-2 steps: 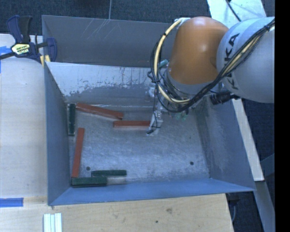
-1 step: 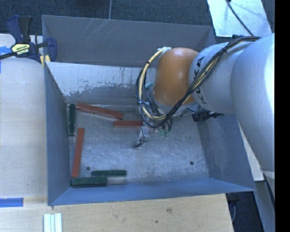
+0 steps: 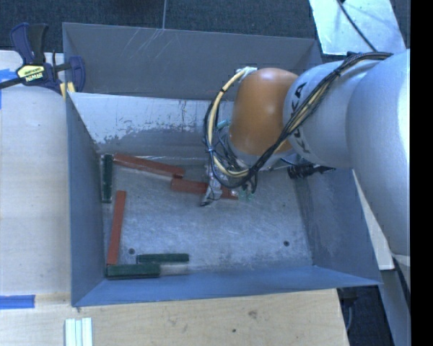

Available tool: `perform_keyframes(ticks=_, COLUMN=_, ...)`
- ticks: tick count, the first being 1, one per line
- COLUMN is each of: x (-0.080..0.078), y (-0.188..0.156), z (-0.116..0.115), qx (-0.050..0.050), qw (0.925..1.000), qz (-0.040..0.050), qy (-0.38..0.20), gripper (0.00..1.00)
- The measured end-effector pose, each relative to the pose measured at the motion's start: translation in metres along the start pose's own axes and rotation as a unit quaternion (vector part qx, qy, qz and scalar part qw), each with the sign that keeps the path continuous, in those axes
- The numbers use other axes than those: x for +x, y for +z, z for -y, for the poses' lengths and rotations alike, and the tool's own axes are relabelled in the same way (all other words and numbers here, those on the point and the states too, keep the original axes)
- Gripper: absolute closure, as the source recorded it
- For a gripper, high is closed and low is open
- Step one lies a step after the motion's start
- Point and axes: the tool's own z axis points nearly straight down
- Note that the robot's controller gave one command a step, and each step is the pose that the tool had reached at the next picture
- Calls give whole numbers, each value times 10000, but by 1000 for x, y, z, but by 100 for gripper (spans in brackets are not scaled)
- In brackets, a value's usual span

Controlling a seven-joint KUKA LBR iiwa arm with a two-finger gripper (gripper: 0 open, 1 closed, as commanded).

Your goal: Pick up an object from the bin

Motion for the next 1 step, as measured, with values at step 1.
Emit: perform_keyframes(ticks=1, x=5, y=-161, z=-3, qx=-10, qw=10000, qz=42, qy=-56, gripper=100)
